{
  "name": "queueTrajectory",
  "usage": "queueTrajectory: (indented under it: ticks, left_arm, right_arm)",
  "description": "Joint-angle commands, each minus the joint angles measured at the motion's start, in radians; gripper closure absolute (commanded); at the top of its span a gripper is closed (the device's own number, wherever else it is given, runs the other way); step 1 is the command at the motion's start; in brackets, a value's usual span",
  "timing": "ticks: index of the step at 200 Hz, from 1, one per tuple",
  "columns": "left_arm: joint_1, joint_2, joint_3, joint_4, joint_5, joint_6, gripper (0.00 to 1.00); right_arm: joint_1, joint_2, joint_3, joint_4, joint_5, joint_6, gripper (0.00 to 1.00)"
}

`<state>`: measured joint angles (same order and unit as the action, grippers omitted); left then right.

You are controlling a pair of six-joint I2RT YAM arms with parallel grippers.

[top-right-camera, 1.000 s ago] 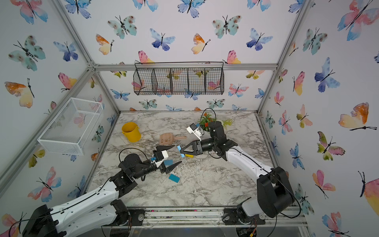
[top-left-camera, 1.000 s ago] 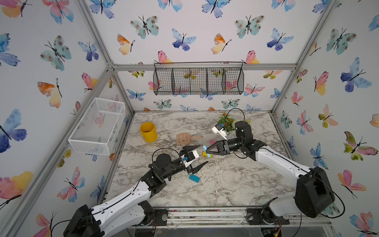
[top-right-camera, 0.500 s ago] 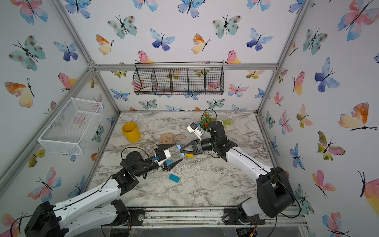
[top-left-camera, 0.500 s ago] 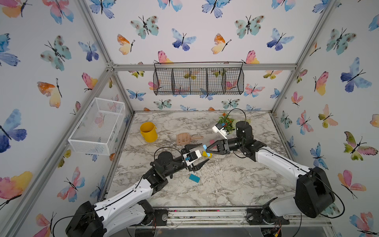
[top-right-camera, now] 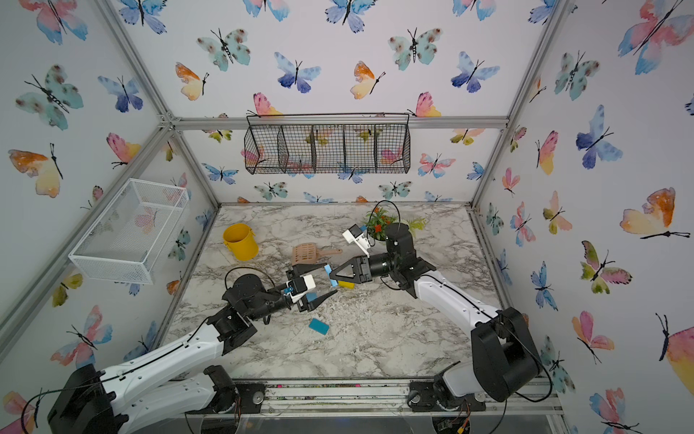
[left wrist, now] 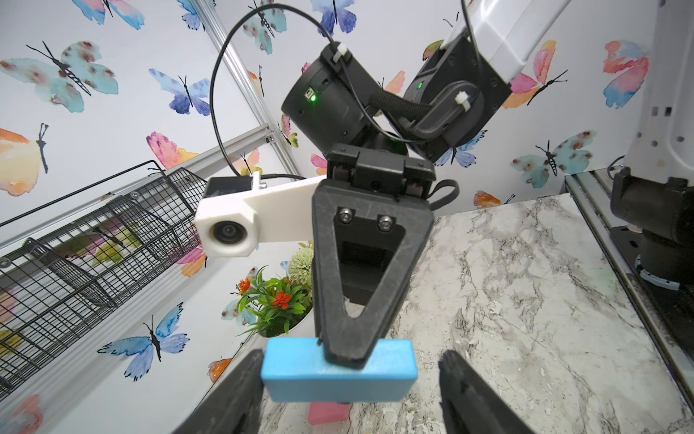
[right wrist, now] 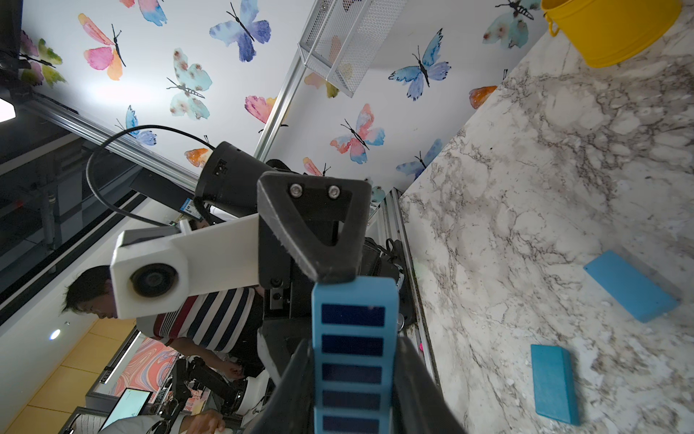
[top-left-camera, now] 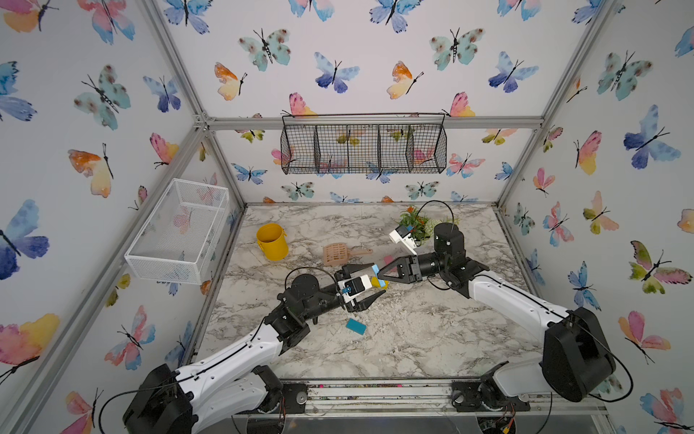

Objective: Assemble the letter c with building blocks
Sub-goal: Pick up the building block from the center of the board, then place the building block at the center of the board.

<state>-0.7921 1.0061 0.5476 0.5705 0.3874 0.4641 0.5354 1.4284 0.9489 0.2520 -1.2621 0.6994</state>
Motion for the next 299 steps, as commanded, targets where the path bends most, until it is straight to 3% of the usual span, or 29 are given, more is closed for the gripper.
queueTrajectory:
  ticks: [1, 116, 178, 193, 233, 272, 299]
  left_arm:
    - [-0.002, 0.010, 0.021, 0.003, 0.036, 0.018, 0.27]
    - [-0.001, 0.057, 0.055, -0.007, 0.039, 0.049, 0.41]
    - [0.000, 0.045, 0.073, -0.075, 0.001, 0.070, 0.43]
    - [-0.001, 0.039, 0.084, -0.115, -0.026, 0.070, 0.44]
    - [0.001, 0.040, 0.127, -0.281, -0.094, 0.043, 0.44]
    - [-0.001, 0.073, 0.165, -0.435, -0.100, 0.022, 0.47]
    - [-0.008, 0.092, 0.178, -0.510, -0.083, 0.076, 0.46]
  right_arm:
    - [-0.002, -0.026, -0.003, 0.045, -0.020, 0.016, 0.74]
    - [-0.002, -0.037, -0.031, 0.149, -0.016, 0.097, 0.73]
    - [-0.003, -0.039, -0.014, 0.069, 0.013, 0.050, 0.43]
    - [-0.011, -0.040, 0.015, -0.028, 0.065, -0.002, 0.37]
    - [-0.147, -0.064, 0.018, -0.211, 0.184, -0.062, 0.36]
    - [-0.176, -0.049, 0.108, -0.641, 0.550, -0.325, 0.36]
    - [-0.175, -0.039, 0.093, -0.726, 0.714, -0.382, 0.35]
